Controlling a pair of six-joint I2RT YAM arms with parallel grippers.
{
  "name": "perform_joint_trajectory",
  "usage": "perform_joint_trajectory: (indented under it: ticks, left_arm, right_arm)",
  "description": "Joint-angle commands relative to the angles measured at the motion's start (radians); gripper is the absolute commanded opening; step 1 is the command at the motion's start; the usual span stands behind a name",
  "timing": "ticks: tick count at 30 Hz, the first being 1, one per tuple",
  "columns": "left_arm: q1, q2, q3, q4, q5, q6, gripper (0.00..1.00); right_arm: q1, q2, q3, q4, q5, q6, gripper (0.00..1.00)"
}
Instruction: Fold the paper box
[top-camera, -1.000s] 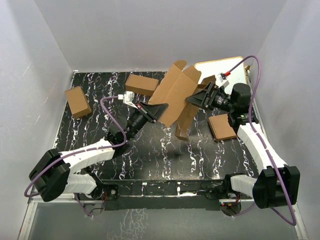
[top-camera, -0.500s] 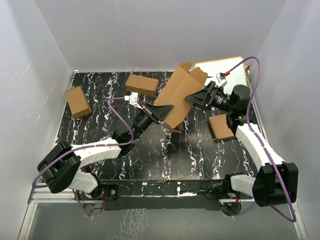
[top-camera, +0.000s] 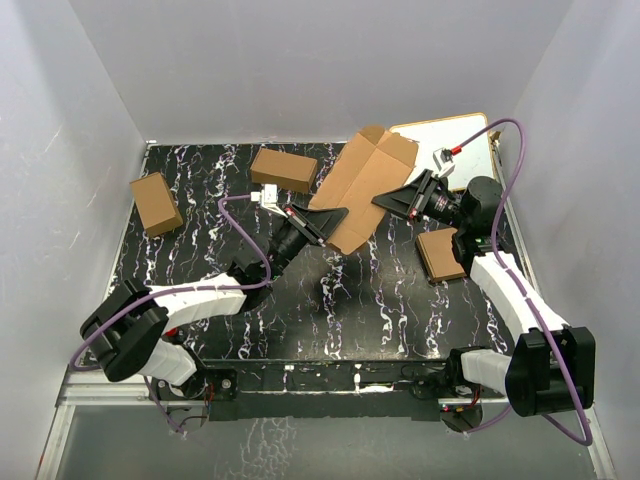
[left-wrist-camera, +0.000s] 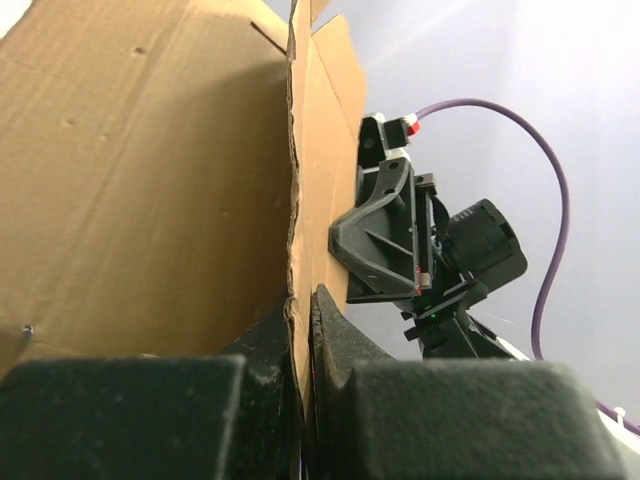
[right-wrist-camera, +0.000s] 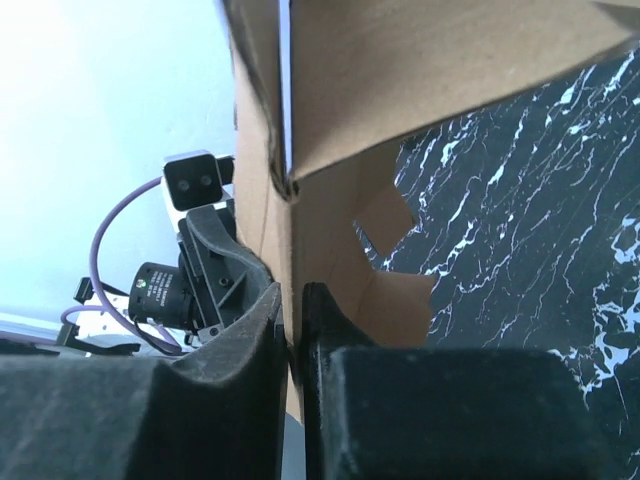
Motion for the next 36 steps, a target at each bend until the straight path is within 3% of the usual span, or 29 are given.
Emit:
perform_joint_trajectory:
  ticks: [1, 6, 7, 9, 11, 16, 19, 23, 28, 33, 36]
  left_arm:
    - [-0.008, -0.02, 0.015, 0.033, -0.008, -0.001, 0.0]
    - [-0.007, -0.013, 0.004, 0.071, -0.001, -0.001, 0.0]
    - [-0.007, -0.017, 0.001, 0.083, -0.003, 0.001, 0.0]
    - [-0.005, -0.041, -0.01, 0.084, -0.02, 0.013, 0.0]
    - [0.006, -0.099, -0.015, 0.053, -0.033, 0.035, 0.0]
    - [0.06, -0.241, -0.023, -0.104, -0.057, 0.068, 0.0]
    - [0.108, -0.312, -0.031, -0.173, -0.054, 0.057, 0.0]
    - [0.182, -0.38, -0.006, -0.258, 0.008, 0.02, 0.0]
    - [0.215, -0.439, 0.079, -0.405, 0.087, 0.032, 0.0]
    - [0.216, -0.471, 0.115, -0.448, 0.138, 0.01, 0.0]
    - [0.217, -0.477, 0.097, -0.417, 0.157, -0.037, 0.0]
  right_arm:
    - [0.006, -0.027, -0.015, 0.089, -0.035, 0.034, 0.08]
    - [0.006, -0.024, -0.016, 0.108, -0.043, 0.041, 0.08]
    - [0.005, -0.027, -0.019, 0.109, -0.037, 0.035, 0.15]
    - [0.0, -0.033, -0.027, 0.107, -0.043, -0.011, 0.49]
    - [-0.003, -0.049, -0.025, 0.075, -0.07, -0.124, 0.72]
    - [-0.027, -0.123, -0.009, -0.124, -0.144, -0.566, 0.99]
    - [-0.061, -0.153, -0.008, -0.24, -0.21, -0.795, 1.0]
    - [-0.12, -0.189, -0.067, -0.226, -0.307, -0.889, 1.0]
    - [-0.17, -0.165, -0.191, -0.023, -0.213, -0.8, 1.0]
    - [-0.222, -0.051, -0.349, 0.555, -0.163, -0.42, 1.0]
    - [-0.223, 0.014, -0.337, 0.677, -0.155, -0.331, 1.0]
